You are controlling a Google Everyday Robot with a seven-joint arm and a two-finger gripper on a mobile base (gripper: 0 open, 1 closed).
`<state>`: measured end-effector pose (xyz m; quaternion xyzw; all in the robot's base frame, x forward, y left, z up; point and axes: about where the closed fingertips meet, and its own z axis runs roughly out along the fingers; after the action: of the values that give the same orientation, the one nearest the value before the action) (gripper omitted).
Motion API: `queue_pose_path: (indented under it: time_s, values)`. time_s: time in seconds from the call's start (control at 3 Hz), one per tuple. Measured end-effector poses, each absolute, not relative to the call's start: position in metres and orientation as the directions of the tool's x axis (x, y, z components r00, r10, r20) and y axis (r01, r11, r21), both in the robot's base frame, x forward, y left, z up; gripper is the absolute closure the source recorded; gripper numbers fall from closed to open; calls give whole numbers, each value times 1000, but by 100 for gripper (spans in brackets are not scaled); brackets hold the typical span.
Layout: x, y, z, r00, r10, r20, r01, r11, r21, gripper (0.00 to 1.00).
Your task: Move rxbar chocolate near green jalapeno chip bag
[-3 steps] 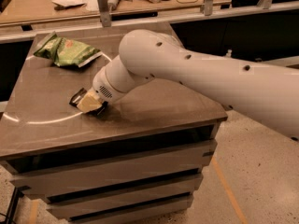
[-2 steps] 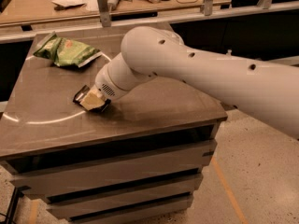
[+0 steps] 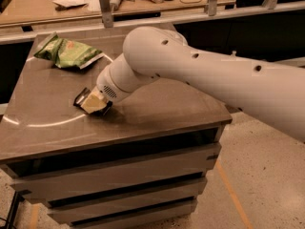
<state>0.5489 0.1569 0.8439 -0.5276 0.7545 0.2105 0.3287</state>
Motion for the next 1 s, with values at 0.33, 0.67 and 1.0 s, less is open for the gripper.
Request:
queue_pose_path:
  time_s: [0.33, 0.67, 1.0]
  values:
    - [553, 157, 848, -221, -647, -730, -936, 351, -27, 100]
    - [580, 151, 860, -199, -611, -766, -927, 372, -56, 100]
    - [604, 147, 872, -173, -593, -787, -910, 402, -103, 100]
